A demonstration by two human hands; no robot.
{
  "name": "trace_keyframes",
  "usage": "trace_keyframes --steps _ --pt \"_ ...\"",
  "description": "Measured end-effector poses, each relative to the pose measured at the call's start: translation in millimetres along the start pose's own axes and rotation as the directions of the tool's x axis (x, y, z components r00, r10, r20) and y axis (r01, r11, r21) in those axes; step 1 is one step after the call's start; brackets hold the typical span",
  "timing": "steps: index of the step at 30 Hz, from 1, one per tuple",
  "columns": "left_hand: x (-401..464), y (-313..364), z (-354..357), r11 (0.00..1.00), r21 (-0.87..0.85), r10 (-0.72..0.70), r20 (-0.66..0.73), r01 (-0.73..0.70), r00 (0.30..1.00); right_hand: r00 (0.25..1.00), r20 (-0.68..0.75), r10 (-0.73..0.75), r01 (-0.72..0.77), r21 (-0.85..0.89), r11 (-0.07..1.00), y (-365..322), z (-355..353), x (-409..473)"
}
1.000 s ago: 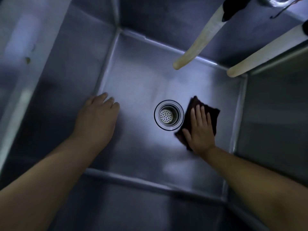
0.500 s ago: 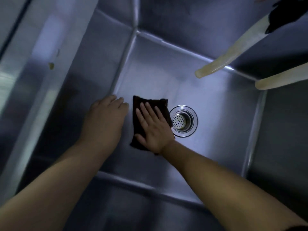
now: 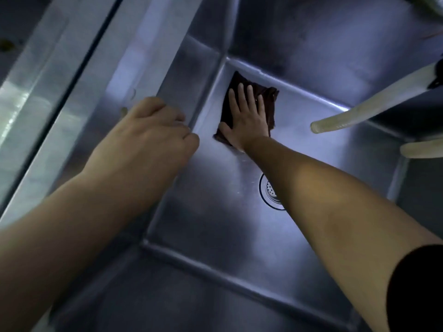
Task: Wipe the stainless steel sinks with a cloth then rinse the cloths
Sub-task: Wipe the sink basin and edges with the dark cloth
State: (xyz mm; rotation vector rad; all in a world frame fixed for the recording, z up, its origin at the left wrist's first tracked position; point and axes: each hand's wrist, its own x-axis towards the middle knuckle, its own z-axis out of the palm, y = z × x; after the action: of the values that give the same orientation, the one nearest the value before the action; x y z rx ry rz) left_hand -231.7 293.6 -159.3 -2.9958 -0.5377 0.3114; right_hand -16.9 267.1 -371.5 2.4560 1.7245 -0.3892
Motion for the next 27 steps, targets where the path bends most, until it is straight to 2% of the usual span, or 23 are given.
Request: trace_keyframes --steps 6,12,16,21,24,27 --pt "2.5 -1.9 1.1 1.000 -0.021 0.009 -0.079 -0.010 0.997 0.985 -0.035 -0.168 0.170 0.062 0.984 -52.0 16.0 -59.7" --pt "1.4 1.8 0.1 0.997 0.072 -0.013 -0.048 0.017 0.999 0.957 0.006 -0.288 0.288 0.058 0.956 -98.0 42.3 -137.6" --pt "3.1 5.2 0.3 0.992 0.122 -0.013 -0.048 0.019 0.999 0.917 0.052 -0.396 0.393 0.050 0.918 -105.2 53.4 -184.6" --pt "-0.6 12.8 -2.8 0.987 0.159 0.010 -0.044 -0.003 0.999 0.844 0.075 -0.531 0.528 0.052 0.848 -48.4 61.3 -249.5" --pt "0.0 20.3 -6.7 0.987 0.157 0.040 0.009 -0.041 0.999 0.845 0.093 -0.527 0.524 0.054 0.850 5.3 63.9 -283.8" --pt "4.5 43.0 1.0 0.995 0.071 0.060 0.079 -0.065 0.995 0.866 0.093 -0.492 0.491 0.030 0.871 53.1 66.6 -307.4"
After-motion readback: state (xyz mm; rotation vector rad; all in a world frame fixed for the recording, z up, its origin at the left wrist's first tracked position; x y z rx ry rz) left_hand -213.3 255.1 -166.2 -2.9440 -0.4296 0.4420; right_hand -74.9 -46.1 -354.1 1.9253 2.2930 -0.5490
